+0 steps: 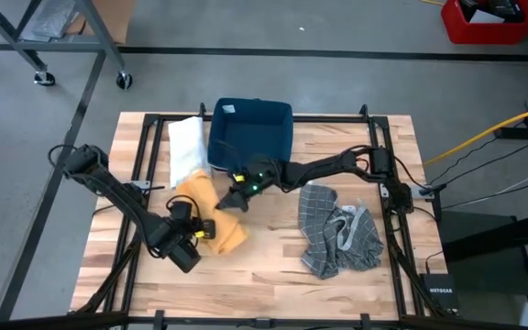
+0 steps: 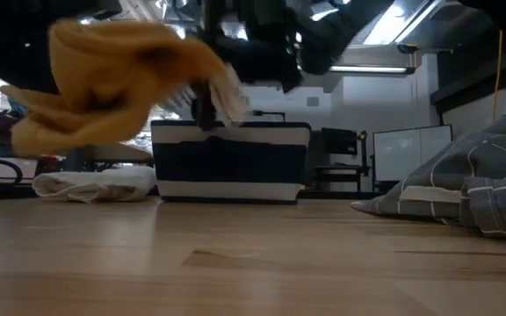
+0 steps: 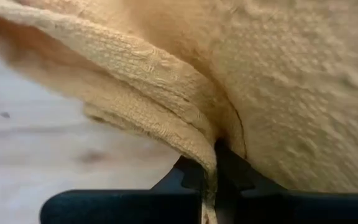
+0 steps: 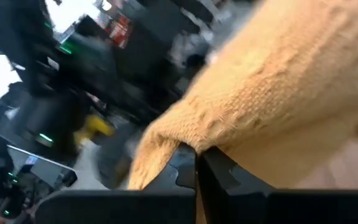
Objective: Fold towel
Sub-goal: Stack the yellow towel on top of the white patterned towel
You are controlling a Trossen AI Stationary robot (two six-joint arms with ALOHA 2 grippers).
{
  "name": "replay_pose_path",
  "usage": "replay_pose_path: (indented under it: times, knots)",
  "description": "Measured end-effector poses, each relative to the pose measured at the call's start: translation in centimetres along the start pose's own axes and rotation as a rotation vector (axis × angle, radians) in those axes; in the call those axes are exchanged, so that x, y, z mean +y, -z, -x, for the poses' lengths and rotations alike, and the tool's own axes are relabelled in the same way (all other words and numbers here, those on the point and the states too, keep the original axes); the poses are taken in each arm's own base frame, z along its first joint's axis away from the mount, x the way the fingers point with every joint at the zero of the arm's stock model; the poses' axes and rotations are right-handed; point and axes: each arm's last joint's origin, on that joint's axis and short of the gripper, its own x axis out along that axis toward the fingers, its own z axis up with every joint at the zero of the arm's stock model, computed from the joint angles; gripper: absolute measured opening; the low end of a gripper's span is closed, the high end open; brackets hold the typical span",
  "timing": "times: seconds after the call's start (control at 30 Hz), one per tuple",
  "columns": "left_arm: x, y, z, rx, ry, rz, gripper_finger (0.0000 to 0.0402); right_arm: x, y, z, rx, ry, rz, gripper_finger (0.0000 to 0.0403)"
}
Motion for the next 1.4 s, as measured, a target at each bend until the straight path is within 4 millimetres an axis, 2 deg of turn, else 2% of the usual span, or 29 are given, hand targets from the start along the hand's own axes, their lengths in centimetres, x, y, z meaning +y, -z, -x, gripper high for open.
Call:
replay_pose_path:
  times: [0.13, 0.27, 0.4, 0.57, 0.7, 0.9, 1.07, 1.23, 1.4]
  knots:
    - [0.3, -1.8, 0.5, -0.037, -0.025, 0.002, 0.0, 1.8, -3.2, -0.1, -0.058, -0.009, 0.038, 0.0003]
    - [0.8, -3.9, 1.2, -0.078, -0.044, 0.01, 0.0, 2.3, -6.1, 0.5, -0.108, 0.092, 0.07, 0.0002]
    - [1.5, -6.1, 1.9, -0.107, -0.08, 0.017, 0.0, 2.5, -8.0, 1.3, -0.158, 0.156, 0.096, 0.0002]
    - [2.2, -8.4, 2.5, -0.145, -0.1, 0.02, 0.0, 1.5, -9.1, 2.2, -0.234, 0.232, 0.092, 0.0002]
    - [2.6, -9.8, 2.6, -0.167, -0.125, 0.024, 0.0, -0.2, -9.3, 2.3, -0.265, 0.25, 0.044, 0.0002]
    - [2.6, -11.2, 2.3, -0.192, -0.153, 0.007, 0.0, -2.3, -10.1, 1.2, -0.292, 0.175, -0.014, 0.0002]
    - [2.9, -12.3, 1.9, -0.23, -0.227, -0.002, 0.0, -2.2, -12.0, -0.3, -0.314, 0.108, 0.0, 0.0002]
    - [3.3, -13.5, 1.5, -0.268, -0.315, 0.005, 0.0, -2.0, -13.9, -1.3, -0.336, 0.133, -0.003, 0.0002]
    - [3.4, -14.7, 0.9, -0.274, -0.37, -0.005, 0.0, -3.7, -14.4, -1.8, -0.342, 0.173, -0.032, 0.0002]
